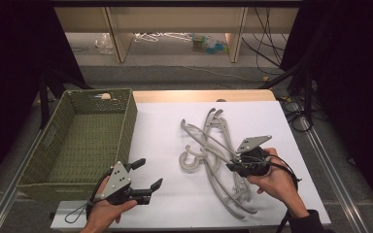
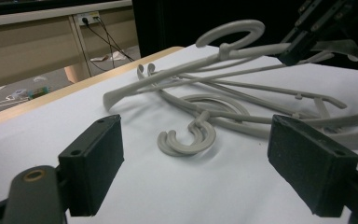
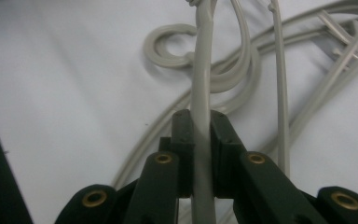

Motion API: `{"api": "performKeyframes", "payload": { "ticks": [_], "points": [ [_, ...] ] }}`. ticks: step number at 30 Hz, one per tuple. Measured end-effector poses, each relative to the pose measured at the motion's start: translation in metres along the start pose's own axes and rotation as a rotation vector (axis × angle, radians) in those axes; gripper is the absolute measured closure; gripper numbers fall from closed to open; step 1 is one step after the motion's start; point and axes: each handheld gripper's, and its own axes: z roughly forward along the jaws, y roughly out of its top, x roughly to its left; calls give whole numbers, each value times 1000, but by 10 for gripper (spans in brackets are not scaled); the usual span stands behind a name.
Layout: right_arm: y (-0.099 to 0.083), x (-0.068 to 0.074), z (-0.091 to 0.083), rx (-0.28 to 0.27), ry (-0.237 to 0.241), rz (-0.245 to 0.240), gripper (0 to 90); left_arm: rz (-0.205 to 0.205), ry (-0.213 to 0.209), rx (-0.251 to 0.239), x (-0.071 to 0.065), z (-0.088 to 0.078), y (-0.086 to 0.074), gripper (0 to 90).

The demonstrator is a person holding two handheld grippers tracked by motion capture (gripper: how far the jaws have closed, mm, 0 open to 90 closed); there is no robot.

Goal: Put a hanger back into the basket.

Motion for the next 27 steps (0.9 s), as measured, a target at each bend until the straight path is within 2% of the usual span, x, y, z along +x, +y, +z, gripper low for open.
{"api": "performKeyframes", "payload": {
  "ticks": [3,4,6,8,10,12,16,19,22,27],
  "points": [
    [0,6,1,-18,42,-29,828,23,1,22,-1,0,-2,187],
    [1,7,-1,-16,65,-36,828,13,1,24,-2,1,-2,184],
    [2,10,-1,-35,75,-42,828,18,3,13,-1,2,-1,183],
    [3,14,-2,-24,106,-70,827,34,-3,21,-2,5,-2,187],
    [3,19,-3,-15,125,-76,827,33,-5,46,-3,8,-2,192],
    [4,22,-3,-26,144,-103,827,45,-4,73,-4,15,1,220],
    [2,29,-2,-25,172,-126,827,89,-10,109,-6,25,6,230],
    [3,33,-3,-32,189,-161,827,162,-30,152,-10,35,10,249],
    [5,38,-5,-31,216,-193,826,197,-30,194,-11,44,15,268],
    [5,42,-6,-41,250,-207,825,251,-92,195,-10,52,20,338]
  ]
}}
